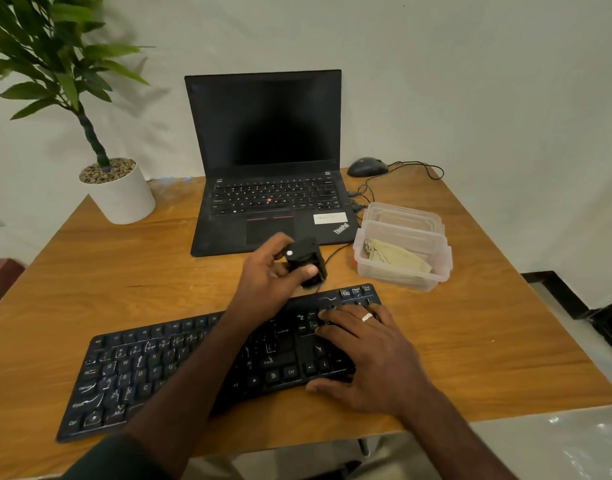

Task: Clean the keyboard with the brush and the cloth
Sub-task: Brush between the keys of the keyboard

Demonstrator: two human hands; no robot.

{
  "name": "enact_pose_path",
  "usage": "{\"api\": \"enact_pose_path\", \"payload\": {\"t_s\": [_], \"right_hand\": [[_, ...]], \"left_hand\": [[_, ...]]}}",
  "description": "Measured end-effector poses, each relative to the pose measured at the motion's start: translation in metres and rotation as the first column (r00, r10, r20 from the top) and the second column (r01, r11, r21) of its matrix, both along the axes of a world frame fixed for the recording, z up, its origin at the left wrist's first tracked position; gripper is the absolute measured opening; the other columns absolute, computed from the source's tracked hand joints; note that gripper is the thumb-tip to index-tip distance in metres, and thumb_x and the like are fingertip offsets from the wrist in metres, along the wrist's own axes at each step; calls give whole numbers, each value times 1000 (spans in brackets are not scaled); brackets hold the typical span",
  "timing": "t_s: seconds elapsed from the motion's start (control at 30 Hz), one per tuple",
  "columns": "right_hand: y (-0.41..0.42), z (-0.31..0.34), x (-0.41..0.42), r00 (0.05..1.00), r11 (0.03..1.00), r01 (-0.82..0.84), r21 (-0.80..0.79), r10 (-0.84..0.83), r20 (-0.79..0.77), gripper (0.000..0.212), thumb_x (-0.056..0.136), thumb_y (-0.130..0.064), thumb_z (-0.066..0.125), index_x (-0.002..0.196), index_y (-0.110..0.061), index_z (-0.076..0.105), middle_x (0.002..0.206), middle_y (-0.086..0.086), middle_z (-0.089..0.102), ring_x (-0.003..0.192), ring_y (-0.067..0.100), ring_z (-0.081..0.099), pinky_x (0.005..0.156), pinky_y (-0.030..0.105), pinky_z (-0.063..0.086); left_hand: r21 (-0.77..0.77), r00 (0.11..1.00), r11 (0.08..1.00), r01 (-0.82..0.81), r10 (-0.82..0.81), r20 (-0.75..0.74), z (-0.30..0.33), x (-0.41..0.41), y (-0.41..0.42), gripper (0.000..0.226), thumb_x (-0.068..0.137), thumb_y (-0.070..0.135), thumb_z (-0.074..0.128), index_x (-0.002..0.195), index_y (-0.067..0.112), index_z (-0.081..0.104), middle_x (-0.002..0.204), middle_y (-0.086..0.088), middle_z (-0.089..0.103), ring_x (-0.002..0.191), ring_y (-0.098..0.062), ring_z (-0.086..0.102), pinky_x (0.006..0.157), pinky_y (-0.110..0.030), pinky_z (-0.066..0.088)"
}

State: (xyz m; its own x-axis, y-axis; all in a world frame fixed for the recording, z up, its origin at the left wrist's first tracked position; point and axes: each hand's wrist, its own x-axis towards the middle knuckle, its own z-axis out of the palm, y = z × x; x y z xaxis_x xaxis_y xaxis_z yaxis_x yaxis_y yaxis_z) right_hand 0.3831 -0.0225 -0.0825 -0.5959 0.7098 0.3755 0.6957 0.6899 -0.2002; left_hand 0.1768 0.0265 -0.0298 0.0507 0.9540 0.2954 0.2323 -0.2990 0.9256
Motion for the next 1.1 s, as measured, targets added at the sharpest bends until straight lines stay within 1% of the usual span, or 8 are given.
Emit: {"api": "enact_pose_path", "payload": {"t_s": [0.1,0.3,0.37,0.5,0.63,0.8,0.93,1.1], "right_hand": [[1,0,-1,1000,1000,8,-7,-8,15,70,80,-84,52,121,-29,66,134,-10,61,125,13,54,104,51,44],[1,-1,-1,1000,1000,8,8,-8,15,69,80,-83,53,120,-28,65,129,-9,62,122,13,55,105,51,42],[1,0,-1,1000,1000,11,14,-11,17,69,79,-83,55,120,-28,66,130,-9,62,123,13,55,105,50,42],[0,0,-1,999,1000,21,10,-22,29,70,79,-84,54,121,-29,66,135,-11,60,126,11,52,108,47,40],[1,-1,-1,1000,1000,14,6,-14,25,70,79,-83,54,121,-29,65,131,-10,62,123,13,54,106,49,43],[2,-2,-1,1000,1000,6,5,-6,18,70,80,-83,53,121,-27,66,133,-9,61,124,14,54,103,49,42],[2,-1,-2,1000,1000,8,2,-8,11,71,80,-84,53,121,-28,67,135,-10,60,125,12,53,105,47,41],[3,-2,-1,1000,1000,2,-9,-2,23,71,81,-84,52,121,-28,67,135,-10,60,127,13,52,105,47,40]], "left_hand": [[-55,996,997,45,-40,86,3,-15,-6,21,86,-3,69,101,-2,54,100,0,67,89,-23,73,69,-32,62],[-78,994,991,108,-109,-2,-7,16,0,24,84,-1,74,100,5,58,106,-16,66,89,-26,74,68,-26,59],[-75,993,991,111,-113,-27,-7,23,8,24,84,0,75,101,4,57,104,-11,67,89,-21,75,69,-28,60],[24,993,1000,0,3,-119,-2,9,17,23,81,-2,76,94,2,57,89,2,66,82,1,70,70,-13,53],[-73,989,990,124,-118,90,-10,10,2,23,85,-6,71,102,-1,57,97,-14,66,82,-18,73,67,-23,57],[-58,993,992,116,-116,0,-3,9,10,24,84,-2,74,100,7,57,103,-9,67,88,-21,75,71,-30,61],[-36,994,996,83,-81,74,1,-4,13,23,84,-2,74,96,11,59,98,-8,66,90,-31,73,77,-40,61],[-81,989,987,140,-143,-30,-5,9,9,25,85,0,74,102,5,57,105,-14,66,81,-18,74,67,-23,57]]}}
